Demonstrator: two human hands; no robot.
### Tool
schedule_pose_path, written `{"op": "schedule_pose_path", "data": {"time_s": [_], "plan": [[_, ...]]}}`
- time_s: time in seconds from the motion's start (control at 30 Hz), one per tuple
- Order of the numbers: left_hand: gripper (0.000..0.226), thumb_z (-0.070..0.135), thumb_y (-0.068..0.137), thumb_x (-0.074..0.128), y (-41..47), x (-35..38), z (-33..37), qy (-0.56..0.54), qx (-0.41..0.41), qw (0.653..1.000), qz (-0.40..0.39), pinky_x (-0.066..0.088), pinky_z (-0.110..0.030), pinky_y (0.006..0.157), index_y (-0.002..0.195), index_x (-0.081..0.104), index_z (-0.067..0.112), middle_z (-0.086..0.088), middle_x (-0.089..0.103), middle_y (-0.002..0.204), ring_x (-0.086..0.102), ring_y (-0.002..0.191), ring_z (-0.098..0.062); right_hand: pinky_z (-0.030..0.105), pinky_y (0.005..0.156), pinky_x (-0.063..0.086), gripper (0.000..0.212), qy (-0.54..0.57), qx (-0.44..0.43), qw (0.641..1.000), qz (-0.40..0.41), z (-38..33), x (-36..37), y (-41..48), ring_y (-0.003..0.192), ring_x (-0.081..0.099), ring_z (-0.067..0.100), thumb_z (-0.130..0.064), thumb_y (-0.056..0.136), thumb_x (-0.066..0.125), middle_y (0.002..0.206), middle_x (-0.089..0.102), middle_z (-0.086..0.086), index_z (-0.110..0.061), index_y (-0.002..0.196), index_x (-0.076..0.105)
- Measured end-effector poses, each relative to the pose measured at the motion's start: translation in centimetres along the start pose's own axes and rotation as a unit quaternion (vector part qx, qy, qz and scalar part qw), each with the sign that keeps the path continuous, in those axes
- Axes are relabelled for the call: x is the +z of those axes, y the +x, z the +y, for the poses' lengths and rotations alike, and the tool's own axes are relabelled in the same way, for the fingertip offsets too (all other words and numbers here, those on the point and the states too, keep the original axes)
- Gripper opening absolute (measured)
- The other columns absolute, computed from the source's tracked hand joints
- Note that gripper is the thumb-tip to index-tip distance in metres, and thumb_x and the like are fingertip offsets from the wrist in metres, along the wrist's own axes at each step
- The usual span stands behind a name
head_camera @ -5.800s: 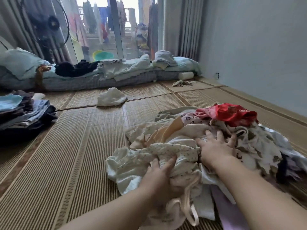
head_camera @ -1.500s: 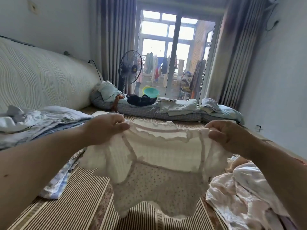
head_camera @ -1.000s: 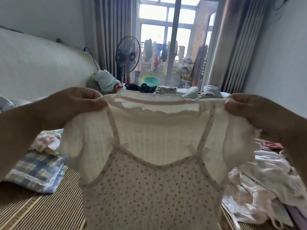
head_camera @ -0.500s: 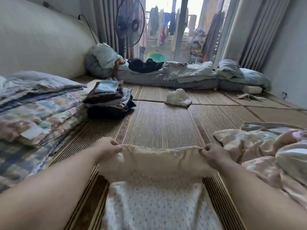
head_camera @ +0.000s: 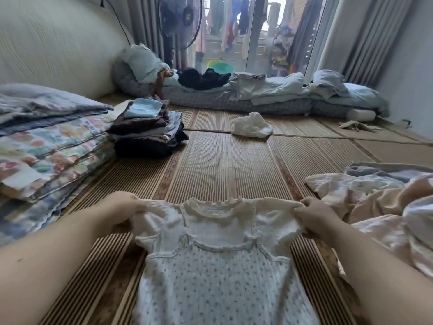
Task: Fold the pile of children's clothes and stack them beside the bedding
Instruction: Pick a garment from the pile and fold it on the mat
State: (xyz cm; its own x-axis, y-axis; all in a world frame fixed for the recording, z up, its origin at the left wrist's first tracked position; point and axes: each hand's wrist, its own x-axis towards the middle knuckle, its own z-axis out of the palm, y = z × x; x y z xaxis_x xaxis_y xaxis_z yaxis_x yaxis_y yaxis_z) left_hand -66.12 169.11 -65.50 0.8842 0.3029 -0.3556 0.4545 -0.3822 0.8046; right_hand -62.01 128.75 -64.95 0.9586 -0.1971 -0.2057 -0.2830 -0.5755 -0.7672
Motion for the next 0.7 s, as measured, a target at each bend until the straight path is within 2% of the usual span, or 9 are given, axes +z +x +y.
{"op": "schedule_pose_path", "data": {"time_s": [0.07,0.17,0.3,0.4,0.47,0.53,0.6,0.63,0.7], "plan": [[0.007,0.010,0.084,0.064,-0.9,0.3,1.0,-0.012,0.036,0.999,0.026,0.041,-0.023,0.038,0.081,0.066,0.004,-0.006,0.060,0.050,0.052,0.039,-0.016,0.039,0.055,0.059,0.006,-0.072,-0.055,0.995,0.031,-1.0,0.6,-0.7,0.072,0.065,0.028,-0.016,0.086,0.055,0.085,0.061,0.012,-0.015,0.091,0.057],[0.009,0.016,0.085,0.068,-2.8,2.0,3.0,-0.006,0.075,0.997,-0.004,0.038,-0.022,0.034,0.089,0.066,0.008,-0.002,0.063,0.050,0.057,0.039,-0.013,0.041,0.059,0.061,0.006,-0.048,-0.091,0.995,0.015,-3.1,2.2,-2.6,0.068,0.069,0.025,-0.021,0.088,0.060,0.081,0.065,0.010,-0.015,0.088,0.061],[0.016,0.037,0.089,0.064,-4.8,6.2,3.6,0.062,0.078,0.980,-0.175,0.053,-0.022,0.056,0.099,0.062,0.025,-0.004,0.071,0.094,0.072,0.079,-0.017,0.048,0.080,0.056,0.021,-0.012,-0.055,0.983,-0.173,-3.9,5.6,-4.9,0.074,0.067,0.024,-0.030,0.095,0.056,0.089,0.069,0.011,-0.011,0.093,0.067],[0.015,0.043,0.091,0.059,-4.8,7.6,3.5,0.092,0.104,0.960,-0.243,0.052,-0.020,0.064,0.105,0.059,0.037,0.010,0.066,0.103,0.070,0.086,-0.009,0.044,0.080,0.056,0.019,0.030,-0.050,0.982,-0.180,-3.6,6.1,-4.7,0.077,0.066,0.025,-0.022,0.095,0.056,0.093,0.069,0.010,-0.009,0.101,0.068],[0.013,0.037,0.090,0.061,-4.3,7.4,3.6,0.060,0.132,0.971,-0.190,0.050,-0.017,0.057,0.102,0.062,0.033,0.010,0.067,0.102,0.071,0.079,-0.009,0.035,0.067,0.057,0.017,0.049,-0.070,0.993,-0.076,-3.4,5.3,-3.8,0.074,0.069,0.021,-0.016,0.092,0.059,0.090,0.069,0.007,-0.008,0.105,0.067],[0.023,0.033,0.088,0.064,-3.1,6.7,3.6,0.095,0.155,0.982,-0.051,0.050,-0.019,0.059,0.109,0.063,0.024,0.006,0.066,0.110,0.068,0.085,-0.011,0.031,0.061,0.054,0.023,-0.006,-0.093,0.996,0.016,-3.1,4.3,-2.6,0.074,0.067,0.017,-0.018,0.089,0.064,0.092,0.069,0.003,-0.010,0.110,0.066],[0.042,0.038,0.085,0.064,-2.1,6.3,3.2,0.215,0.138,0.965,0.058,0.047,-0.023,0.068,0.122,0.059,0.018,0.002,0.062,0.116,0.059,0.091,-0.010,0.027,0.068,0.049,0.036,-0.080,-0.077,0.994,0.007,-2.6,4.1,-1.5,0.084,0.064,0.015,-0.027,0.085,0.069,0.104,0.068,0.003,-0.012,0.118,0.064],[0.045,0.044,0.083,0.065,-1.7,6.3,3.0,0.288,0.118,0.948,0.069,0.046,-0.024,0.066,0.118,0.060,0.016,0.000,0.062,0.110,0.056,0.085,-0.009,0.027,0.074,0.047,0.043,-0.112,-0.057,0.992,-0.024,-2.4,4.3,-1.0,0.091,0.062,0.017,-0.032,0.083,0.071,0.108,0.066,0.004,-0.011,0.119,0.063],[0.038,0.055,0.076,0.066,-0.9,6.9,2.4,0.382,0.078,0.920,0.037,0.049,-0.025,0.062,0.088,0.062,0.019,0.003,0.059,0.092,0.055,0.074,-0.008,0.025,0.067,0.043,0.041,-0.167,-0.022,0.983,-0.072,-2.1,5.3,-0.3,0.081,0.058,0.015,-0.042,0.080,0.073,0.092,0.064,0.004,-0.009,0.103,0.067]]}}
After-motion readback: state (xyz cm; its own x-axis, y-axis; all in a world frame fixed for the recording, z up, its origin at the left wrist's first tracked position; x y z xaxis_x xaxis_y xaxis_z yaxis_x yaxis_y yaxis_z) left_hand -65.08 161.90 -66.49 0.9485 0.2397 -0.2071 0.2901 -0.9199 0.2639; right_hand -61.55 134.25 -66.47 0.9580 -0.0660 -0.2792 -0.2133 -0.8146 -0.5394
